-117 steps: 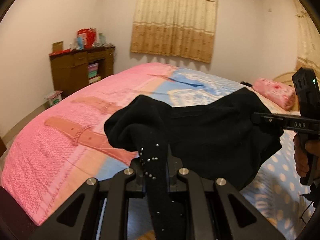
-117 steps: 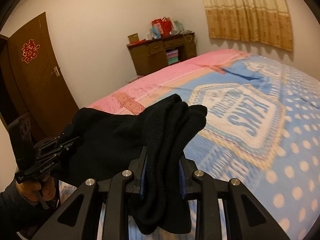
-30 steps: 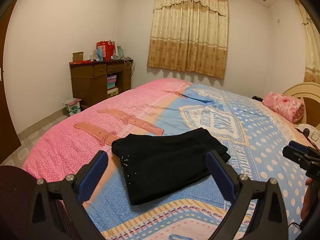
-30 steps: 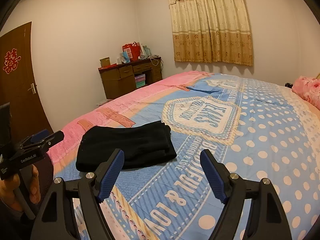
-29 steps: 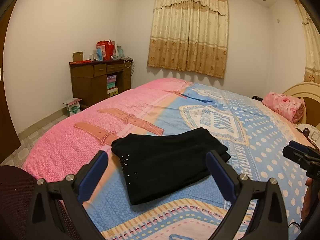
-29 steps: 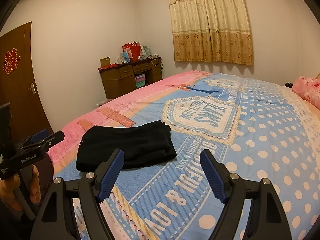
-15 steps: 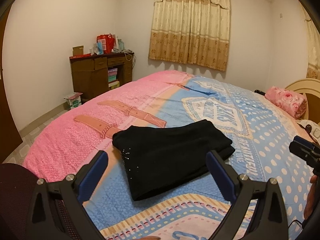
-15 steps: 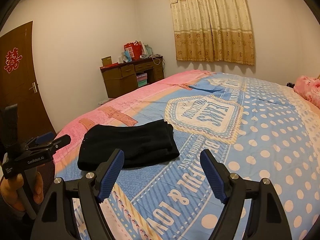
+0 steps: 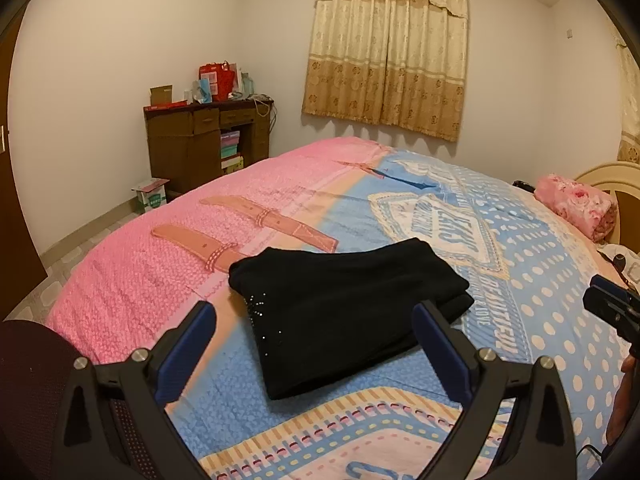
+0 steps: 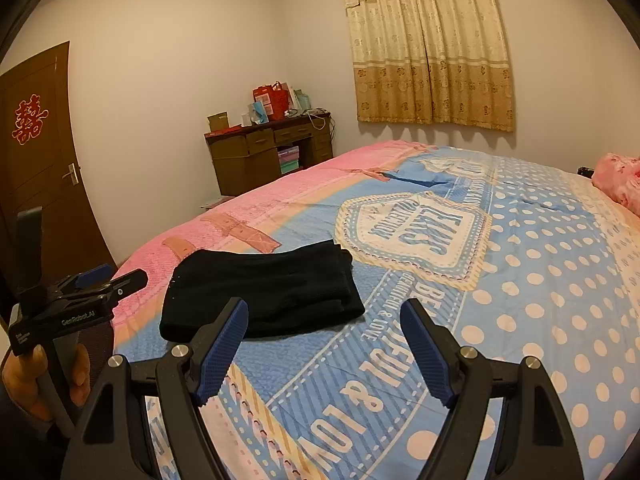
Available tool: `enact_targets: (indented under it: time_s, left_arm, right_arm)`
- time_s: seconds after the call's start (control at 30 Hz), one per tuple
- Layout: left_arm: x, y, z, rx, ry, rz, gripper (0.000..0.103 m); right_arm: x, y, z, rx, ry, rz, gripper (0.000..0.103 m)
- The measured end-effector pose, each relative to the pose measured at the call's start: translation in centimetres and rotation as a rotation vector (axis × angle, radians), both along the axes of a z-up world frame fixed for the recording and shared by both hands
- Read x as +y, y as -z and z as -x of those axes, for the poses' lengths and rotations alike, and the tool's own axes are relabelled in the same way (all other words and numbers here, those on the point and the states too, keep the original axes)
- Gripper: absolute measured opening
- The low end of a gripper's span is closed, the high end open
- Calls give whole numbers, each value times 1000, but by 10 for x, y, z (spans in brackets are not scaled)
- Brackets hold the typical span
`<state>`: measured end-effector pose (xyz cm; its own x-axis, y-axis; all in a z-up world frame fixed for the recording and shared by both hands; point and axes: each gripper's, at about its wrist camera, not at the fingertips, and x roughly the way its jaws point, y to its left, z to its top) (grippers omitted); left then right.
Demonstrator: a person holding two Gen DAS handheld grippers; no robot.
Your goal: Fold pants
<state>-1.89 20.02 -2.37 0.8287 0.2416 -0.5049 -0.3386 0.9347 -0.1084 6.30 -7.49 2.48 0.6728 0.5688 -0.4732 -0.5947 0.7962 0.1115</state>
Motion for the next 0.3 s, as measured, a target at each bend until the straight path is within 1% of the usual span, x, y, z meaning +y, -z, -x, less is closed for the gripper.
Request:
enact_targets:
  time_s: [0.3]
  left_arm:
    - [-4, -3, 2, -13, 20, -21, 103]
  right_arm:
    - [1, -2, 6, -12, -17, 7, 80]
